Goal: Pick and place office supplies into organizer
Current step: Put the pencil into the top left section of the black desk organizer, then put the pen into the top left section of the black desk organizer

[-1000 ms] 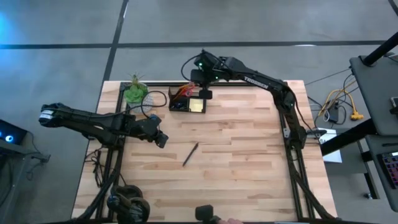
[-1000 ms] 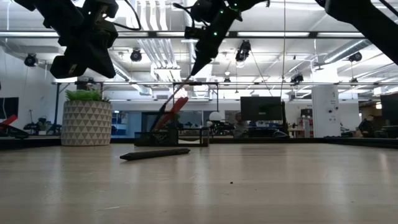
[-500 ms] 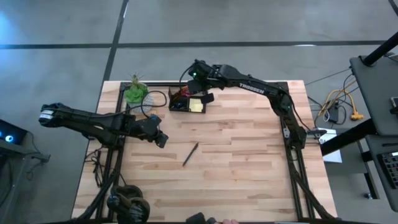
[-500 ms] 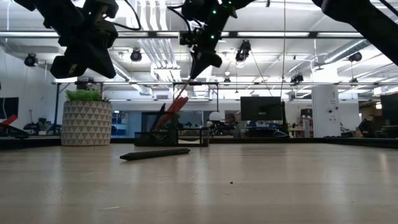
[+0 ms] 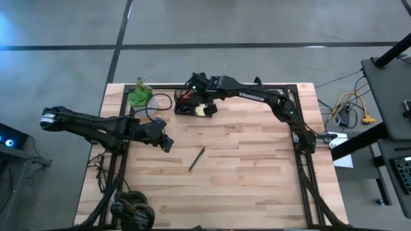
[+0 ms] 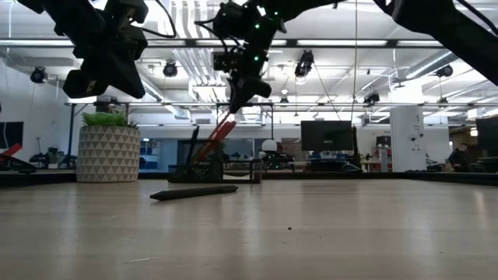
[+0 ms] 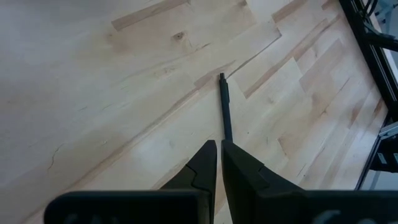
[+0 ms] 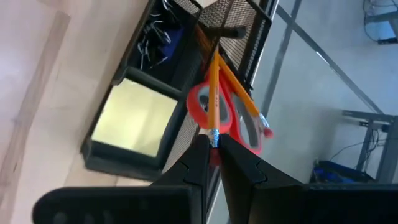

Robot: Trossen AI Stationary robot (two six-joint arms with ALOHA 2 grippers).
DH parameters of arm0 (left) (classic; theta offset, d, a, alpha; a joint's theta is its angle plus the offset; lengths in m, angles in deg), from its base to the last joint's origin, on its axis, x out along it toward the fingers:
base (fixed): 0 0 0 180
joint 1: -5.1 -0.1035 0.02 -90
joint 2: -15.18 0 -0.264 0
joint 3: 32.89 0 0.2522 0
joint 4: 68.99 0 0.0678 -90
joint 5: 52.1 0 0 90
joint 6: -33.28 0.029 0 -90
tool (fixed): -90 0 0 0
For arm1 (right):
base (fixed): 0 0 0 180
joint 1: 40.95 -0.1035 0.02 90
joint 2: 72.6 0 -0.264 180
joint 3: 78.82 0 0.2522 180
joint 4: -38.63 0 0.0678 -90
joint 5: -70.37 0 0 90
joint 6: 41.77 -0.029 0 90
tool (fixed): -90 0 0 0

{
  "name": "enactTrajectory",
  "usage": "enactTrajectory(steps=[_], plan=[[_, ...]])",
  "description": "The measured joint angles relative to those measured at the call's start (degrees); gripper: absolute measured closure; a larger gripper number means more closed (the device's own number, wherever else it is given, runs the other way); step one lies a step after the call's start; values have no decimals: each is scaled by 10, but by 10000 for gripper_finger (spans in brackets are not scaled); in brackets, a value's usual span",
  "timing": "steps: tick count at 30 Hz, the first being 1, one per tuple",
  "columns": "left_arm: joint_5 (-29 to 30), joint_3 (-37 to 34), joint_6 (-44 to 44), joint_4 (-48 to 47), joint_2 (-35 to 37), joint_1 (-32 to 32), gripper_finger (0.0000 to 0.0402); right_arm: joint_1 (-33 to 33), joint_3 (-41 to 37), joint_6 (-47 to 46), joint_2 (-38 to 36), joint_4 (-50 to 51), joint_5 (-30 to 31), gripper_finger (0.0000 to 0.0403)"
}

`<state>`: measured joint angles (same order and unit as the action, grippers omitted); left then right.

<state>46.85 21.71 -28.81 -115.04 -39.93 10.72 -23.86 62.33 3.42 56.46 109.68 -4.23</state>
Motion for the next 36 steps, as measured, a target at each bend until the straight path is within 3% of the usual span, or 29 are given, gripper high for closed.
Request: enactTrajectory(steps=[11,22,28,30,34,36], plan=[[0,0,0,-2,0,0,394,-2,76,-30,49,-34,-5,370],[0,-4,15,-4,0,0,394,-2,74,-74,50,-36,27,291],[1,-4,15,-4,0,0,394,-4,74,-188,38,43,40,250],[1,-4,15,-4,0,0,394,-8,74,-232,32,111,11,243],[1,-4,24,-4,0,0,394,-25,71,-278,31,212,-163,244],[1,-4,29,-3,0,0,394,-41,65,-274,31,218,-220,248]])
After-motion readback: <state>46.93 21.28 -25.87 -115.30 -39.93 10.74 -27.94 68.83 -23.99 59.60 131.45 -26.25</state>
